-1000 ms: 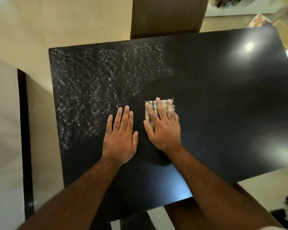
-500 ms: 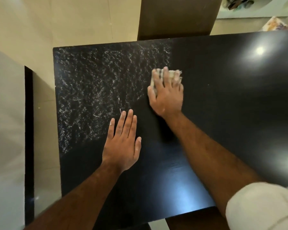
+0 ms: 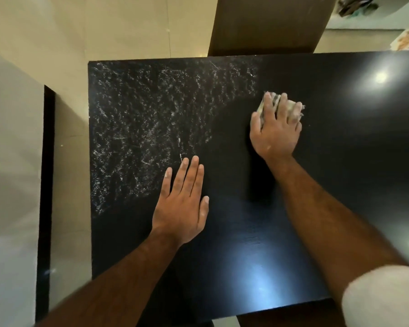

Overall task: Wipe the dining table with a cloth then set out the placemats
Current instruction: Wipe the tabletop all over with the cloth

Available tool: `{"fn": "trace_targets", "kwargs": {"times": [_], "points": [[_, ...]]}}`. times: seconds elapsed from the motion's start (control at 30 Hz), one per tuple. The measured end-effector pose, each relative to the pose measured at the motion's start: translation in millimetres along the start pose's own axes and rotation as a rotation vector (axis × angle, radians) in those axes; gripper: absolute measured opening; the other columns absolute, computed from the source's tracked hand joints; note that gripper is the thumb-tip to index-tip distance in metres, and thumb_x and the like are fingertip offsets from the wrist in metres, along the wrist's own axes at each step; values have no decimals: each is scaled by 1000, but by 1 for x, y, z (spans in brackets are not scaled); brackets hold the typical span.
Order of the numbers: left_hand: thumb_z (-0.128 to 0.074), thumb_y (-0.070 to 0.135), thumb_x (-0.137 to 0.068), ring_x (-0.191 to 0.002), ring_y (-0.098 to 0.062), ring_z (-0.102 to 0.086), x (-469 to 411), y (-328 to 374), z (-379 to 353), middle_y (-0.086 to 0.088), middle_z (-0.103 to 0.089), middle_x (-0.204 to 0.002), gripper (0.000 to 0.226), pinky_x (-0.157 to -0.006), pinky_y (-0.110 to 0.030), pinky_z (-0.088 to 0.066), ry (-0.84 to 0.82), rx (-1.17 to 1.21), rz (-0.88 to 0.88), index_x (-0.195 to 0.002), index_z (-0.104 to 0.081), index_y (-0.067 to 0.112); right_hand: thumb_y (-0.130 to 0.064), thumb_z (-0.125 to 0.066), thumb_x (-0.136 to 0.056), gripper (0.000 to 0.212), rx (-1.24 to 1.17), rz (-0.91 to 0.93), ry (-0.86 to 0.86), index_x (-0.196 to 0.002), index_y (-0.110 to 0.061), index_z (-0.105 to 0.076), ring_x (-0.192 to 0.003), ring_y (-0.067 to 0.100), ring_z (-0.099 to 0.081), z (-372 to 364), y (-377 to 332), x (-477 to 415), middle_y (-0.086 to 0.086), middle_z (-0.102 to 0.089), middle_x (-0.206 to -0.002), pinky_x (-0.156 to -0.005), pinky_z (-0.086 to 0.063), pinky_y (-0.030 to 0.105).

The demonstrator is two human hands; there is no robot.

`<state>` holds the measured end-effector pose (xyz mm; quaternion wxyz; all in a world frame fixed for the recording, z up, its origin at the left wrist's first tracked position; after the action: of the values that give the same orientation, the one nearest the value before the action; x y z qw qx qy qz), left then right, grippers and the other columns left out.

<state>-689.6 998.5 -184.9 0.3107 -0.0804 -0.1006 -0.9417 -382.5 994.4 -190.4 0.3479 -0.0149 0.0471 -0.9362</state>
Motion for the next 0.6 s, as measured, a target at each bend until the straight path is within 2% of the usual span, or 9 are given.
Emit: {"fn": "trace_targets", "kwargs": {"times": [0.2, 0.33, 0.47, 0.6], "points": [[-23, 49, -115, -172, -31, 14, 1, 1, 3, -13, 16, -185, 79, -136, -65, -5, -3, -9, 6, -177, 0, 6, -59, -34, -112, 67, -14, 282, -4, -174, -34, -32, -168, 48, -20, 2, -77, 52, 9, -27, -183, -123, -37, 62], [-25, 49, -115, -172, -32, 17, 2, 0, 3, -15, 18, -184, 80, -136, -64, -3, 10, -9, 2, -176, 3, 5, -57, -40, -112, 66, -45, 445, -41, -174, -36, -34, -171, 41, -15, 5, -72, 116, 3, -25, -184, -125, -35, 56], [-25, 49, -116, -171, -31, 18, 21, -9, 1, -13, 18, -185, 79, -137, -63, -1, 22, 28, 63, -176, 2, 6, -59, -43, -111, 69, 10, 419, -89, -176, -40, -27, -172, 39, -12, 10, -34, 139, 0, -19, -186, -122, -38, 56], [-29, 50, -114, -173, -32, 8, 69, -41, -9, -12, 10, -186, 80, -137, -65, -5, 37, 28, 124, -177, -5, 7, -57, -37, -111, 68, 31, 201, -63, -176, -35, -29, -168, 47, -20, 8, -17, 103, 8, -25, -184, -119, -42, 66]]}}
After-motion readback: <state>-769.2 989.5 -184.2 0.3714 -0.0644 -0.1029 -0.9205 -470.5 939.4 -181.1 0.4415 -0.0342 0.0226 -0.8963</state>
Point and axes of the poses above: each hand's wrist, its own x-axis away from the middle knuckle, its own z-axis out of the back of the hand, y = z × x, the point moved 2 cm from there along -x, towards the middle knuckle
